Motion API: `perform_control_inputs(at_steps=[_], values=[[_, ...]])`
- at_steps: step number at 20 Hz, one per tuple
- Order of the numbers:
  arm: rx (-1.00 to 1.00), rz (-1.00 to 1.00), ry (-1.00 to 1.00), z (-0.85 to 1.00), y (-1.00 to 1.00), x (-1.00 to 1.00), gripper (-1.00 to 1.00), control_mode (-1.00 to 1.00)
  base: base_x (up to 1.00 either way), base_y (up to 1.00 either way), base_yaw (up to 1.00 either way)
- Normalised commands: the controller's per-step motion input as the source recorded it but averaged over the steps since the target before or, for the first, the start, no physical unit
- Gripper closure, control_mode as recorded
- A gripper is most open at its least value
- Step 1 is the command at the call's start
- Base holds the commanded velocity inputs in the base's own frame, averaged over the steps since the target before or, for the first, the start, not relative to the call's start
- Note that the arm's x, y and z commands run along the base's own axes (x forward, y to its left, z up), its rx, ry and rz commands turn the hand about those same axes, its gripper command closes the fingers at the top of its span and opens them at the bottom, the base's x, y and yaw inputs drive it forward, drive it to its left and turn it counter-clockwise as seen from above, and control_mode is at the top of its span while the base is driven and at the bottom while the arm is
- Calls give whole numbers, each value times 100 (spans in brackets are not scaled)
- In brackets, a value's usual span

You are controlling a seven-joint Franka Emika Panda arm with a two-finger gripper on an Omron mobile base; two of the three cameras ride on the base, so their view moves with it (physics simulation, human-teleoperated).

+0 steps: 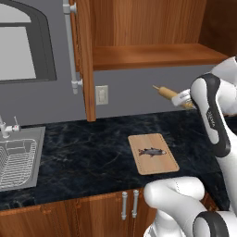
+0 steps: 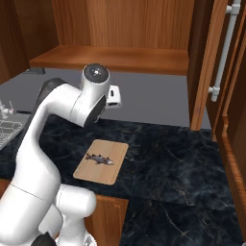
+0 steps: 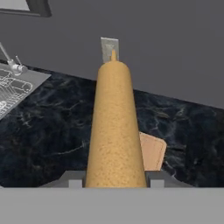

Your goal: Open the cabinet, retrieve the rolling pin, and place it next to the meat on the cutting board to prepare for tenderizing.

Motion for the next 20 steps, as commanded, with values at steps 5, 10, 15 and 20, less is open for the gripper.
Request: perform_control_inputs(at_steps=[5,10,15,20], values=[[1,17,1,-55,6,39,100,-100,0,0,0],[0,16,0,-61,5,32,100,-100,0,0,0],[0,14,0,-67,5,23,100,-100,0,0,0],[-9,15,0,-63,0,21,100,-100,0,0,0]])
